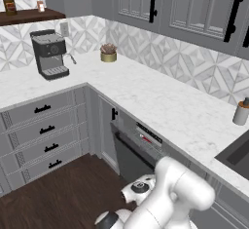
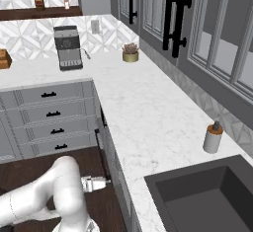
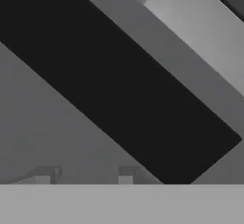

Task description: Pick up the cup and bowl from the counter, place them in the dishwasher, and close the dishwasher door.

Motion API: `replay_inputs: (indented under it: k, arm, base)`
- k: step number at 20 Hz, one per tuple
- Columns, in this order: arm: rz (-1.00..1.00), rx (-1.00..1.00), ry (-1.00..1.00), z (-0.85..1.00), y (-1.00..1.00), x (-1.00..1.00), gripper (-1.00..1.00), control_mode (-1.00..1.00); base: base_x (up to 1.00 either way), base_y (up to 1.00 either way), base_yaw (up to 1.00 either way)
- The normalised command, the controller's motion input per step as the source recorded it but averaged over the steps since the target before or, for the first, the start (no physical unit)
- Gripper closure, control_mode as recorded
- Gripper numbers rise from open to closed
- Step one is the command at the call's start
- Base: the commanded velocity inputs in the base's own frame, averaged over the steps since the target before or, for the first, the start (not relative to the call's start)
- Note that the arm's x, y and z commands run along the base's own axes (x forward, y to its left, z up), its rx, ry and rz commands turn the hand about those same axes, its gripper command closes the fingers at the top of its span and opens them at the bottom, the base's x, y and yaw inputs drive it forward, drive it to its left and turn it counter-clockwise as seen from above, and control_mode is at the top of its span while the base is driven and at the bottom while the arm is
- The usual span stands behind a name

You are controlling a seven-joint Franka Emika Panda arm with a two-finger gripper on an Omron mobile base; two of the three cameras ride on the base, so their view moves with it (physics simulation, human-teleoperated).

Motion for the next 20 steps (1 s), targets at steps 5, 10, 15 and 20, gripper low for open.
replay_inputs:
  k: [5,10,15,20]
  arm:
    - [-0.14,-0.27,0.01,0.43,-0.99,1.00,-1.00,-1.00]
    - [-0.24,-0.23,0.20,0.12,-0.99,1.00,-1.00,-1.00]
    - [-0.32,-0.25,0.17,-0.10,-0.55,0.90,-1.00,-1.00]
    - [-0.26,-0.15,-0.05,-0.07,0.37,0.03,-1.00,-1.00]
  base:
    - [0.00,0.00,0.00]
    - [0.00,0.00,0.00]
    - [0.00,0.00,0.00]
    - [0.00,0.00,0.00]
